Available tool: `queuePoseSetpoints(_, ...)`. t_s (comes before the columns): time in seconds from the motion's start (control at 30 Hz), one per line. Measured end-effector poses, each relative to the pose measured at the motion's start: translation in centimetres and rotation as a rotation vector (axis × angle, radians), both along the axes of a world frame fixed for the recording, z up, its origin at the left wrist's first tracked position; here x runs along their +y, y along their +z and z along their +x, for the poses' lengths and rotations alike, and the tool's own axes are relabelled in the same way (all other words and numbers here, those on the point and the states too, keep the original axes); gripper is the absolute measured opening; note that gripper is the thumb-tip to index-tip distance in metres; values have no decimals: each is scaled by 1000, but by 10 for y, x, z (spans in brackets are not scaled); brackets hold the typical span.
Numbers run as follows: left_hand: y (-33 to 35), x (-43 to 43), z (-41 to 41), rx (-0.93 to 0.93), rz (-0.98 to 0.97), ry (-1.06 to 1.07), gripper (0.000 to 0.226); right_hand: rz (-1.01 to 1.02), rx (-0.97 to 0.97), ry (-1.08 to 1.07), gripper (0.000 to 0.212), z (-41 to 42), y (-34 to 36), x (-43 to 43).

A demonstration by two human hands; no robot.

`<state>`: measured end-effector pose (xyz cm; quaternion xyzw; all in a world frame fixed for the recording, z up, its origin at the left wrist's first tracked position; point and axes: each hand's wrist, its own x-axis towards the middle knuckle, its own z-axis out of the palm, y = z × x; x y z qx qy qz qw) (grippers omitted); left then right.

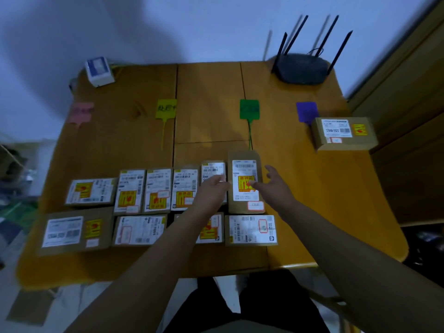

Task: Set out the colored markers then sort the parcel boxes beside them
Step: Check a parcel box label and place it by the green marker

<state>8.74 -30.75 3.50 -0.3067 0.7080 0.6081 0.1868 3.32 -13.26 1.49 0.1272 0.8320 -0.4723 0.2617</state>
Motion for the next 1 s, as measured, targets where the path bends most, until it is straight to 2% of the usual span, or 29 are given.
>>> queuePoseSetpoints(0.07,-4,8,-6,-40,-12,-31,48,9,-29,-26,86,3,-5,3)
queuePoseSetpoints(0.17,-15,18,-15,-84,-37,-26,30,-3,-100,-50,83,4,-12,7)
queuePoseSetpoints(0.27,-27,26,-19,-88,-43,-17,51,-95,-129,-20,55,3,-18,9)
queuePoseSetpoints(0.33,-29,31,-22,-7,-67,-9,44,-115,-90,-25,43,1,-16,10)
queuePoseSetpoints(0.43,-17,38,-29,147,-57,91,31,-108,7,-100,44,-7,1,14)
queuePoseSetpoints(0.53,10,42,-42,298,-31,183,36,-186,138,-135,42,-21,32,22)
queuePoseSetpoints(0.73,75,28,-56,508,155,262,47,-324,395,-102,46,-44,108,23)
queuePoseSetpoints(1.0,114,7,-58,667,193,267,48,-478,508,-22,48,-47,153,16)
